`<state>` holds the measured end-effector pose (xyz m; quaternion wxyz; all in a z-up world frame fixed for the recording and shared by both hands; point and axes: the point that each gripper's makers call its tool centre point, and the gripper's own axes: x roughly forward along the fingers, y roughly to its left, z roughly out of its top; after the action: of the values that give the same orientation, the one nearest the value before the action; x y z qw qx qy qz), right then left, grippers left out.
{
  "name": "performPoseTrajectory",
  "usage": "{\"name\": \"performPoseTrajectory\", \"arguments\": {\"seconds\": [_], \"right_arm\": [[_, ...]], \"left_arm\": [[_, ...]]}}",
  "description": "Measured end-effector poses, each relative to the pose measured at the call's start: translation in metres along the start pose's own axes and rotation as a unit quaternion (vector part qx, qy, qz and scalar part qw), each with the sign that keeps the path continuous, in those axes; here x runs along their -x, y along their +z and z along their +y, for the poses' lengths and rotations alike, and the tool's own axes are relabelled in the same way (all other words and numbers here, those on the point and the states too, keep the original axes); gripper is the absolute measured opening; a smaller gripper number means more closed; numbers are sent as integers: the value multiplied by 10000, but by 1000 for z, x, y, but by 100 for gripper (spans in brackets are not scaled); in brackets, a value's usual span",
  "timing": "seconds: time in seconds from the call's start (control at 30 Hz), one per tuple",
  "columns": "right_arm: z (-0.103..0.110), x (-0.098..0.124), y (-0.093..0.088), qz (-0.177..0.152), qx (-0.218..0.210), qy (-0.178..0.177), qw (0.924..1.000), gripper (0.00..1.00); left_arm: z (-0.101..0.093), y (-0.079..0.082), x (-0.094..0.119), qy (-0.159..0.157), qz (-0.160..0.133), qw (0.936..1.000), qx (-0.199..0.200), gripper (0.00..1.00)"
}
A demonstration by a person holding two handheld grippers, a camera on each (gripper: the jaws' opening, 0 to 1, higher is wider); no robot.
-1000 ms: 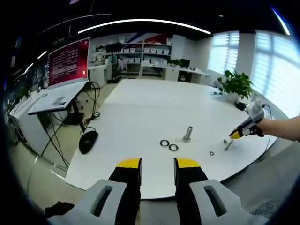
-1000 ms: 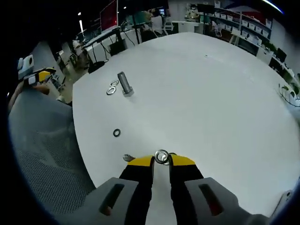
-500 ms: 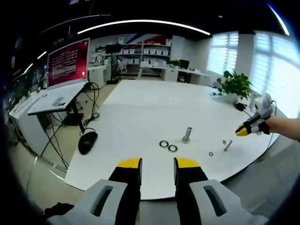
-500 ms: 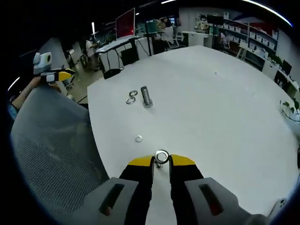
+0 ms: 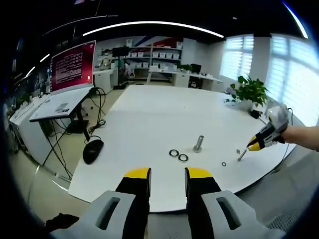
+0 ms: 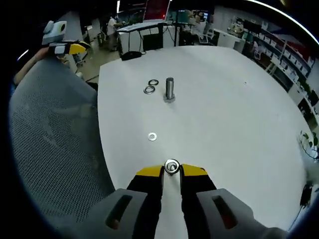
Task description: Place the washer onto the threaded stud by aligning its center hole with the stud, sliding it down to the base, and recovering from edge contact or off-axis alignment until the washer reaches the visible bottom stop.
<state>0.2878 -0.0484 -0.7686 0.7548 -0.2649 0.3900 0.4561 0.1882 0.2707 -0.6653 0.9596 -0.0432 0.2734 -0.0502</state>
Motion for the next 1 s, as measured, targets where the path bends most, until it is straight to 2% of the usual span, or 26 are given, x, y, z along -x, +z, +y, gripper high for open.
{"name": "performPoseTrajectory", "arguments": {"seconds": [0.4, 1.0], "right_arm": [[-5, -8, -7, 225, 140, -66, 9996, 15], [-2, -16, -12, 559, 302, 19, 9980, 13]], "left_arm": [[0, 1, 0, -12, -22, 10000, 15, 25], [-1, 0, 0, -38, 13, 10000, -9, 25]]}}
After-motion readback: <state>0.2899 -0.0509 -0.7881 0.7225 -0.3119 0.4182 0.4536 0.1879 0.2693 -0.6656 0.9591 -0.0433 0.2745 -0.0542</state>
